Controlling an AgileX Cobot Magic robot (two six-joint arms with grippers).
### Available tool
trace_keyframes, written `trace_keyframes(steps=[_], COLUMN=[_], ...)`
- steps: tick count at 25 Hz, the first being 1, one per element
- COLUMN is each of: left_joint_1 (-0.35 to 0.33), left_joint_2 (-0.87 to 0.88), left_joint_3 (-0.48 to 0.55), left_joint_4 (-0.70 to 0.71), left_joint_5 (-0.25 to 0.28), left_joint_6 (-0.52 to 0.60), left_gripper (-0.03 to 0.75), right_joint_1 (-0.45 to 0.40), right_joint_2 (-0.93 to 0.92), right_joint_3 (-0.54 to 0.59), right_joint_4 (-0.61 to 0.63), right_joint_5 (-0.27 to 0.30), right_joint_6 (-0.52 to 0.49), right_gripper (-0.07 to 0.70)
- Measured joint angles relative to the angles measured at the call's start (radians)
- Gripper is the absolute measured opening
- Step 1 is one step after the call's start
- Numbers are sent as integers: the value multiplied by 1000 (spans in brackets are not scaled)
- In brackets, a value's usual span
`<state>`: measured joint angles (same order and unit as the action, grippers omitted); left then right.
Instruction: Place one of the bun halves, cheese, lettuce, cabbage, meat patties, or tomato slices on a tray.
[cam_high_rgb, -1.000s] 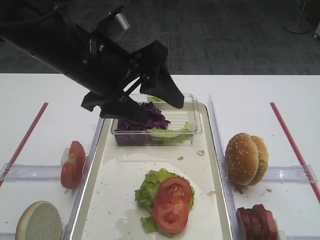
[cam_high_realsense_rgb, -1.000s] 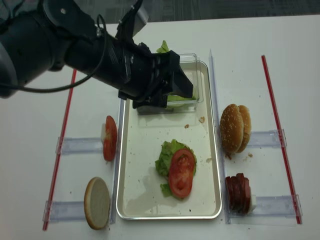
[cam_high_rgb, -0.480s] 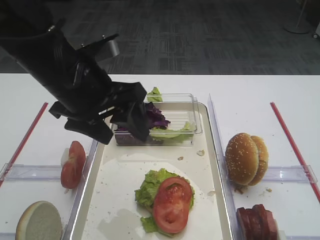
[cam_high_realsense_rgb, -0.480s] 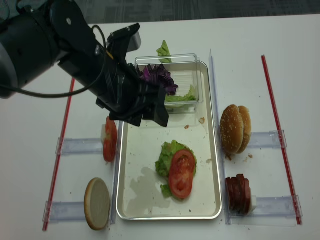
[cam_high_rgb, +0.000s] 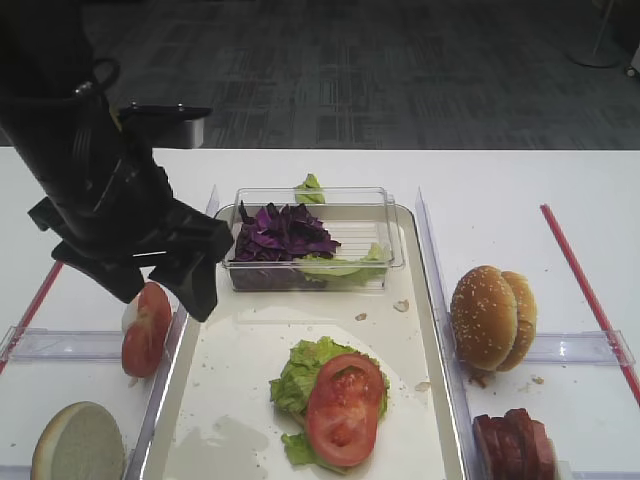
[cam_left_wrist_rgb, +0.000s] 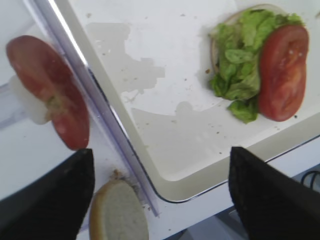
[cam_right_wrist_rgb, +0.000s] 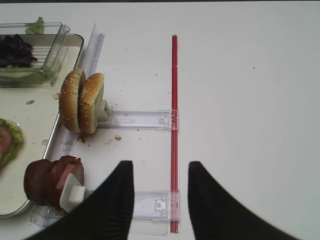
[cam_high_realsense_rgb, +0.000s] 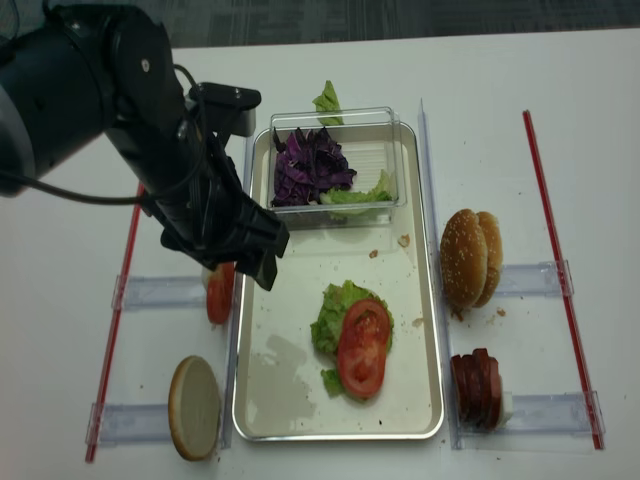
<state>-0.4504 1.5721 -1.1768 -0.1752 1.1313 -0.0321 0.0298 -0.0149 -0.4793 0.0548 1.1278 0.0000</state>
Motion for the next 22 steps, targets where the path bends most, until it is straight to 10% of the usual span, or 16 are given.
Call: trace_keyframes(steps=[22], left_joint_1=[0], left_joint_2=[0], left_joint_3=[0], left_joint_4=[217], left_joint_5=[31], left_joint_6=[-43], left_gripper=[511], right_joint_1=[0], right_joint_2=[0], right_joint_3=[0], right_joint_4=[0], right_joint_5=[0], right_joint_6=[0], right_gripper=[302])
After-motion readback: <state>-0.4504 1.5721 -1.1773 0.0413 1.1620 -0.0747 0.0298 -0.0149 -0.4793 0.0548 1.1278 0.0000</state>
